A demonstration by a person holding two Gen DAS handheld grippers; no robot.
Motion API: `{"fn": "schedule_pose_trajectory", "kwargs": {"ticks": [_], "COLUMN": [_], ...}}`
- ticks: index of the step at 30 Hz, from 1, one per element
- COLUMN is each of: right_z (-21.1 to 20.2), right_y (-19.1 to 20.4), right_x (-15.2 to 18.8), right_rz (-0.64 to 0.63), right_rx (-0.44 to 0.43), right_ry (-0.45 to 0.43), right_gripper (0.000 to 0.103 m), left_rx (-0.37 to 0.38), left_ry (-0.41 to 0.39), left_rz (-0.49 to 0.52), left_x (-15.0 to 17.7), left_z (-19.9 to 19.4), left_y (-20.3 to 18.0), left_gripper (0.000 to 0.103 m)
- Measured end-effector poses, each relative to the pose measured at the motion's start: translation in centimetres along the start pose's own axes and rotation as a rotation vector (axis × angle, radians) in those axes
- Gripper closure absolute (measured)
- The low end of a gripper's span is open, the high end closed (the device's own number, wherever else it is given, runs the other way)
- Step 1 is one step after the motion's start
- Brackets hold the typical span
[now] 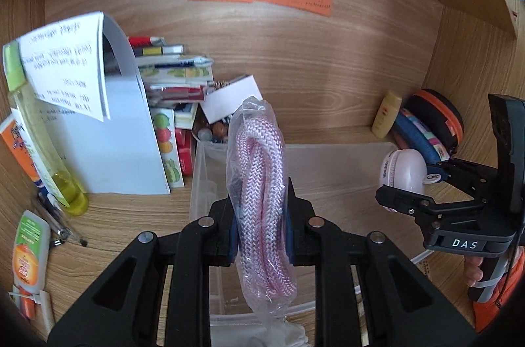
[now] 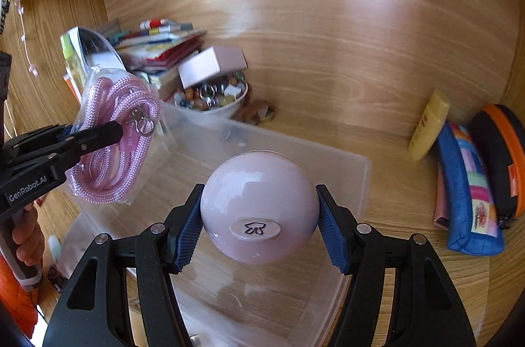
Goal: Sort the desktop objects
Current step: 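Carry the compact and rope over the clear box and release both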
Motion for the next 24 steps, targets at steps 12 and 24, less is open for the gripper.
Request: {"fn": "schedule_pose_trajectory", "kwargs": {"ticks": [12,24], "right_z": [2.3,2.7], "right_y": [0.8,1.0], "right_x": [1.6,1.8], "right_rz": [-0.043,-0.035], "right_rx": [0.033,0.014], "right_ry": [0.063,0.081], "right_gripper": [0.042,0.042], "left_rx": [-0.092,-0.088], "left_ry": [0.056,0.086], "left_rz": [0.069,0.096], "left_x": [1.5,2.8], "left_z": [2.2,2.9], "left_y": [-0.6,-1.0], "left_gripper": [0.082,0.082]}}
Point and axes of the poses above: each gripper's, at about its wrist camera, not at the fingertips, and z roughly the way its jaws point, y to its left, x to its underside, the point moved 5 cm from there along z, roughly the way its jaws point, and after that the axes turned 1 degree about x, right-handed, at the moved point
